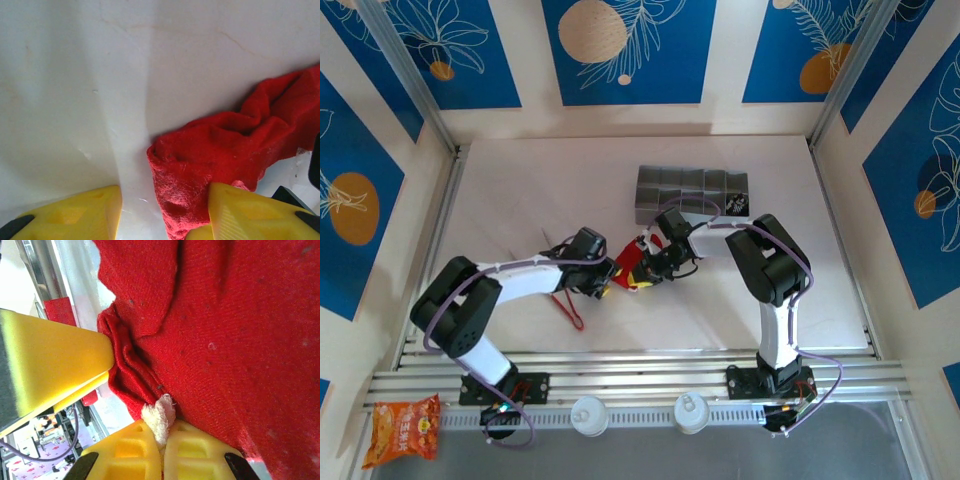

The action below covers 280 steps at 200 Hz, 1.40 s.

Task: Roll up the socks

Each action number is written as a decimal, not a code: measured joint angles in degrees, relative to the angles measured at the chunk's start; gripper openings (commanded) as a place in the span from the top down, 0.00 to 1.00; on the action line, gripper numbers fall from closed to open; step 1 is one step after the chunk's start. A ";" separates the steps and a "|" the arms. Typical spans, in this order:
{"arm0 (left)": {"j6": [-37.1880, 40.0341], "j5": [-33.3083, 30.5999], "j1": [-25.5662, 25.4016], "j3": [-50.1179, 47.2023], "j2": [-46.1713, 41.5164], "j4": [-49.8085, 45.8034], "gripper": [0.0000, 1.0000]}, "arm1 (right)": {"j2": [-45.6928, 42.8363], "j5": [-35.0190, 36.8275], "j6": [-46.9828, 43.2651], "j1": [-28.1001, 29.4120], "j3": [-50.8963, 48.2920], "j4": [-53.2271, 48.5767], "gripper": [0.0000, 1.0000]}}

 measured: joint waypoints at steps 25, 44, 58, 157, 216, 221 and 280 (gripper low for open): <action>-0.02 0.00 -0.17 0.74 1.11 -0.74 0.56 | 0.50 -1.44 0.92 -0.48 -0.09 0.50 1.00; -0.17 0.02 -0.20 1.77 2.10 -2.12 0.61 | 0.94 -2.67 1.11 -0.55 -0.09 0.63 1.00; -0.35 0.00 -0.20 2.91 3.28 -3.91 0.67 | 1.18 -3.37 1.11 -0.52 -0.09 0.61 1.00; -0.26 -0.46 -1.09 11.10 8.15 -9.03 1.00 | -0.68 0.66 -5.33 1.53 -0.04 -2.75 0.74; -0.31 0.04 -1.18 12.57 6.58 -20.17 1.00 | -18.84 22.84 -16.90 12.07 -12.35 0.87 0.57; -0.50 0.04 -1.27 12.90 6.49 -21.70 1.00 | -20.96 25.51 -18.21 13.77 -14.16 2.23 0.53; -4.15 1.09 -4.02 15.06 6.45 -36.20 1.00 | -30.77 55.87 -29.73 34.32 -25.88 16.31 0.39</action>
